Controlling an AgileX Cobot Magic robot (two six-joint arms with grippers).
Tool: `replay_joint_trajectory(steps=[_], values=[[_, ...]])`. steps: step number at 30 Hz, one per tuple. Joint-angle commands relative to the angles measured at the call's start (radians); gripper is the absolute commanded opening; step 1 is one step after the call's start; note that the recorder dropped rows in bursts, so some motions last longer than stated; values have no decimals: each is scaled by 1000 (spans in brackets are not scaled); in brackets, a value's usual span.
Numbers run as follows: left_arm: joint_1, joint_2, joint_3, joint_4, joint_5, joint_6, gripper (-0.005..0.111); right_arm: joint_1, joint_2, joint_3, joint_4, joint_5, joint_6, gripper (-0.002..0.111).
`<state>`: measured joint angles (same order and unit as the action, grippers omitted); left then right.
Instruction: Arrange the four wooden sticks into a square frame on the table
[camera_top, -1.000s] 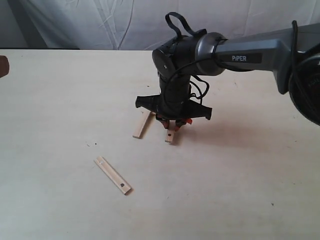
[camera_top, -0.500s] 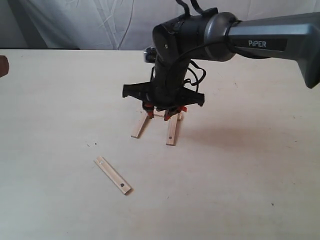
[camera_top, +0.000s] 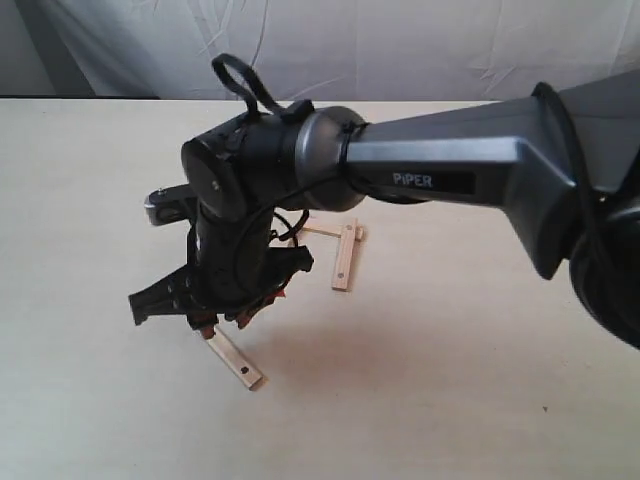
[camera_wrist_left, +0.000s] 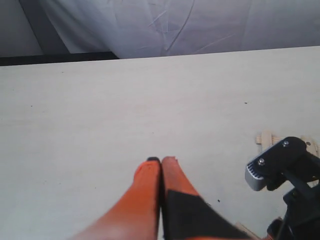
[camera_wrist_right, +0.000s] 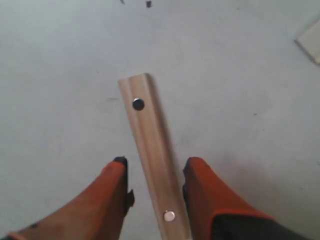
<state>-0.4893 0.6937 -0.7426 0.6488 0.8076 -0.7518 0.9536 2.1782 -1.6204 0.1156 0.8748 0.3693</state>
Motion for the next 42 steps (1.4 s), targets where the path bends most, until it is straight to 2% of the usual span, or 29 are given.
replay_joint_trajectory(steps=[1,4,7,10,11,14,20,28,42], values=[[-2,-7,7,6,14,-15,0,27,19,-4,-20,-6,-49,39],[-2,-7,7,6,17,-13,0,36,51,-4,-32,-17,-56,47],[-2,-7,7,6,24,-13,0,36,71,-4,-40,-13,-64,43],[-2,-7,7,6,25,-10,0,36,61,-4,-40,-7,-82,4],[-2,-7,7,6,25,-6,0,36,45,-10,-40,12,-84,0],[-2,-7,7,6,25,-6,0,-7,-11,-66,-102,99,-128,0],[-2,-7,7,6,25,-6,0,-171,-56,-91,-108,143,-414,-1],[-2,-7,7,6,25,-6,0,-215,-50,-91,-108,129,-846,-1],[-2,-7,7,6,24,-4,0,-215,70,-91,-116,82,-877,-1]])
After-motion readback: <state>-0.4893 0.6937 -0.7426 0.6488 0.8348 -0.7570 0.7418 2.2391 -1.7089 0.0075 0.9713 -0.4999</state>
